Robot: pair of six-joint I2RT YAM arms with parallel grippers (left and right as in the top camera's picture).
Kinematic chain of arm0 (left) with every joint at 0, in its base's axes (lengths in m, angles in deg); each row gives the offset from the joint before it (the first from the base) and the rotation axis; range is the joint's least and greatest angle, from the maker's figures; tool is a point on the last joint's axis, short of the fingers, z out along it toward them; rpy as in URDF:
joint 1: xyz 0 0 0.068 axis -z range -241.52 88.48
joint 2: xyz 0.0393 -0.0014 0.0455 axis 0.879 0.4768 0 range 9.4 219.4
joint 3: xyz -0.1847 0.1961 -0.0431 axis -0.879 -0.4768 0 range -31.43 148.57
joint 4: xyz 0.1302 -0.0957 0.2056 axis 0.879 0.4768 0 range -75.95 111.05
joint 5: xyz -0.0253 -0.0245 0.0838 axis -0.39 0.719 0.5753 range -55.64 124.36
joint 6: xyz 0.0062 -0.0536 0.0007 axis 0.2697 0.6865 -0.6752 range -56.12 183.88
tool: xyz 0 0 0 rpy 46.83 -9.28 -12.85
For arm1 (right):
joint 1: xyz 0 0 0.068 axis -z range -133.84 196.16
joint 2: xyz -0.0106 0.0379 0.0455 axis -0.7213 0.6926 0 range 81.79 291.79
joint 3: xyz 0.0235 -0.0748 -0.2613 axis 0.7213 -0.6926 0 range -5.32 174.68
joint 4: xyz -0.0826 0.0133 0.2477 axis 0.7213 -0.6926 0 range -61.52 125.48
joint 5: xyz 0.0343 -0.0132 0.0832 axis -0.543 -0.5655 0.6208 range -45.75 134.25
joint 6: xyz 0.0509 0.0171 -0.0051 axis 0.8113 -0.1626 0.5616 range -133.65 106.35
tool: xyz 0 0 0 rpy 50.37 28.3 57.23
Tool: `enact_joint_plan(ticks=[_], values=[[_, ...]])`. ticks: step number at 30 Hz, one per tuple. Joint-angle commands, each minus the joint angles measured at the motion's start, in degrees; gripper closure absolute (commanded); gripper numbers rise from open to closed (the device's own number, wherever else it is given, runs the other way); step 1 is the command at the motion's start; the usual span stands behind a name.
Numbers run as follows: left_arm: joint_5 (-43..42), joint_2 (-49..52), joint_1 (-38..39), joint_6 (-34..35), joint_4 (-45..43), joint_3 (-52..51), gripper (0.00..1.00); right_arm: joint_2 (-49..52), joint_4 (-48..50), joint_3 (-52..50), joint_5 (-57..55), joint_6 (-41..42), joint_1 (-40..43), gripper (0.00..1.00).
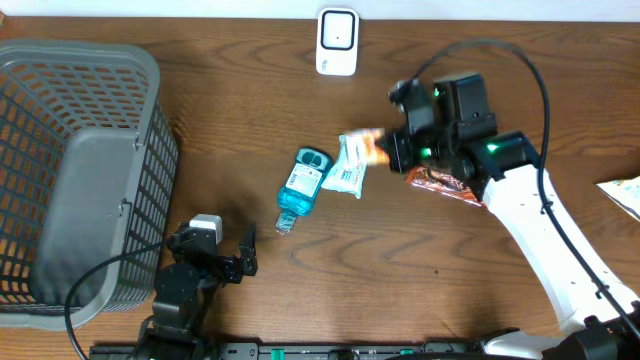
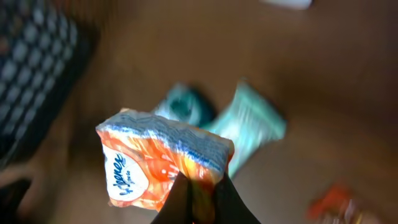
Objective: Scan the item barcode
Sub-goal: 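Carry the tissue pack toward the white scanner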
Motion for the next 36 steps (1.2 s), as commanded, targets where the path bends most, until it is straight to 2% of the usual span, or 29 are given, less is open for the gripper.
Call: enact_joint_plan(ticks=[1,2,3,4,5,10,13,14,16,17,19,21,22,26,30,36], values=[[-0.7,0.1,0.2,-1.0,0.3,-1.4,0.02,-0.2,3.7,-0.7,-1.7,-2.8,-0.4,0.71],[-0.7,0.1,0.2,-1.0,0.3,-1.4,0.02,-0.2,4.9,-0.7,-1.7,-2.9,-0.4,0.71],[-0.7,0.1,0.2,-1.0,0.3,-1.4,0.02,-0.2,7.1,-0.7,-1.8,-2.9,-0.4,0.77],[-0.7,0.1,0.2,-1.0,0.3,-1.4,0.02,-0.1,8.9,-0.7,-2.1,-2.9,-0.4,0.93],[-0.7,0.1,0.2,-1.0,0.3,-1.4,0.02,0.0,11.3,-0.7,-2.2,-2.8,-0.4,0.99],[-0.7,0.1,0.2,-1.0,0.3,-1.4,0.02,2.9,22.6,-0.7,-3.6,-2.9,-0.9,0.99],[-0.7,0.1,0.2,-1.0,0.3,-1.4,0.02,6.1,24.3,-0.7,-3.4,-2.8,-1.6,0.99],[-0.7,0.1,0.2,-1.0,0.3,-1.4,0.02,7.1,23.8,-0.7,-3.4,-2.8,-1.9,0.92],[-0.7,0.1,0.2,-1.0,0.3,-1.4,0.02,9.2,22.9,-0.7,-3.8,-2.9,-2.5,0.58],[-0.7,0.1,0.2,-1.0,0.3,-1.4,0.02,10.8,23.1,-0.7,-4.4,-2.8,-2.5,0.48],[-0.7,0.1,0.2,-1.0,0.3,-1.4,0.02,13.4,24.4,-0.7,-5.7,-2.8,-2.4,0.31],[-0.7,0.1,0.2,-1.0,0.3,-1.4,0.02,16.4,26.1,-0.7,-7.1,-1.0,-2.1,0.20],[-0.7,0.1,0.2,-1.0,0.3,-1.4,0.02,17.9,27.0,-0.7,-7.6,0.0,-1.9,0.20],[-0.7,0.1,0.2,-1.0,0.3,-1.4,0.02,24.1,33.4,-0.7,-8.8,6.3,-0.6,0.37],[-0.7,0.1,0.2,-1.0,0.3,-1.4,0.02,25.9,34.8,-0.7,-10.1,7.3,0.7,0.46],[-0.7,0.1,0.2,-1.0,0.3,-1.4,0.02,28.9,34.4,-0.7,-13.7,9.5,1.7,0.53]])
